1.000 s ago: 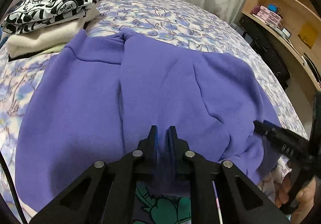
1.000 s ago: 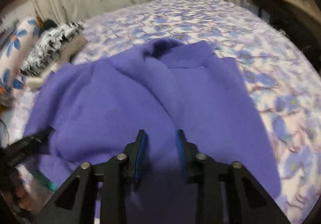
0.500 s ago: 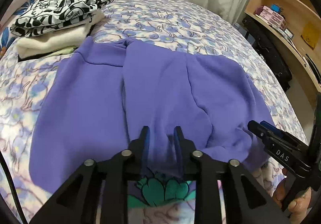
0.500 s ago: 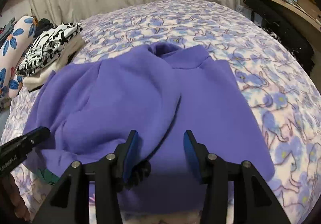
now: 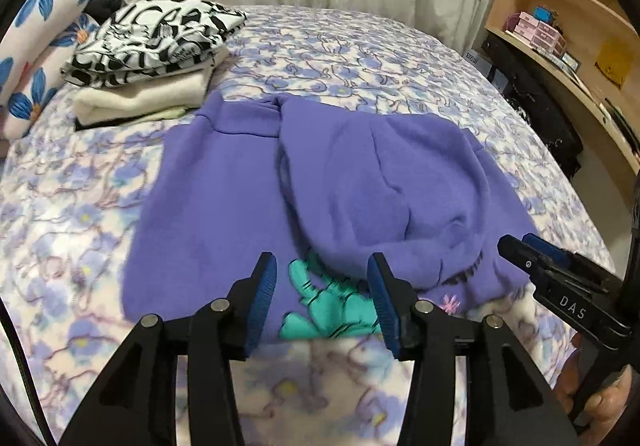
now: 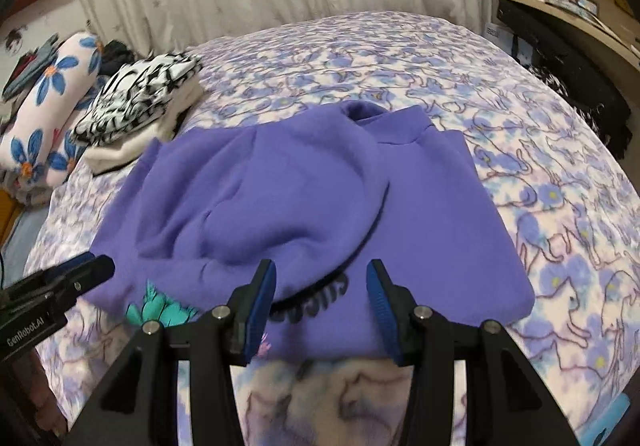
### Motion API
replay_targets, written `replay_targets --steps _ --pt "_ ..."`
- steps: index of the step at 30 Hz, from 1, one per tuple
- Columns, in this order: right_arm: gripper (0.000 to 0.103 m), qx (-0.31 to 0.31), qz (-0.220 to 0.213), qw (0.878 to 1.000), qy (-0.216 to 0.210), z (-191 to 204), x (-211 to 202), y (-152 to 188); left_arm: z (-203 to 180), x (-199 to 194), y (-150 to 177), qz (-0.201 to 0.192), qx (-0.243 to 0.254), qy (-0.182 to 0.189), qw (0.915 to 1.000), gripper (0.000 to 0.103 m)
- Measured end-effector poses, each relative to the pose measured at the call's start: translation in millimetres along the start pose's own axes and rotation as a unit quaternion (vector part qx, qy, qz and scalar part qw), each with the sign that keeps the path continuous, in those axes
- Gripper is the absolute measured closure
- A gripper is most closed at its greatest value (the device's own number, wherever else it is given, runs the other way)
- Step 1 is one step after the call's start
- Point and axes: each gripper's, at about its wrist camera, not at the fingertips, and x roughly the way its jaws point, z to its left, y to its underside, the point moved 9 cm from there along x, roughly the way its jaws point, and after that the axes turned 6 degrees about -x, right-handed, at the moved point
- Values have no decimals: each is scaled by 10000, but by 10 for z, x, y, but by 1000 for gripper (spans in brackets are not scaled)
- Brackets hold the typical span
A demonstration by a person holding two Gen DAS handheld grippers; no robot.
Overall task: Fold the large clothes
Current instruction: 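Open the left tool and withdraw both tools from the folded hoodie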
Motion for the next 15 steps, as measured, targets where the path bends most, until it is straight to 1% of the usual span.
replay_targets --steps 2,6,8,9,11,13,15 --pt "56 -122 17 9999 -47 90 -46 60 71 -88 55 -27 22 -90 10000 47" --pt "56 -244 39 9996 -133 204 -113 148 249 -270 181 -72 -18 -228 9997 46" --pt "56 -283 30 9994 -175 259 -149 175 322 -325 227 -62 -71 -236 9997 45" --pt "56 -294 26 9994 -191 278 -160 177 372 -349 259 -50 -125 -221 9997 44" --pt "56 -346 19 9992 -211 340 -184 184 451 -377 316 -14 -241 -168 9996 38" --pt "56 -396 -11 9989 -231 399 -204 175 489 -369 374 11 -351 -85 9993 37" --pt "56 -430 -53 9987 -250 455 -228 154 527 -343 451 69 -490 74 9987 36"
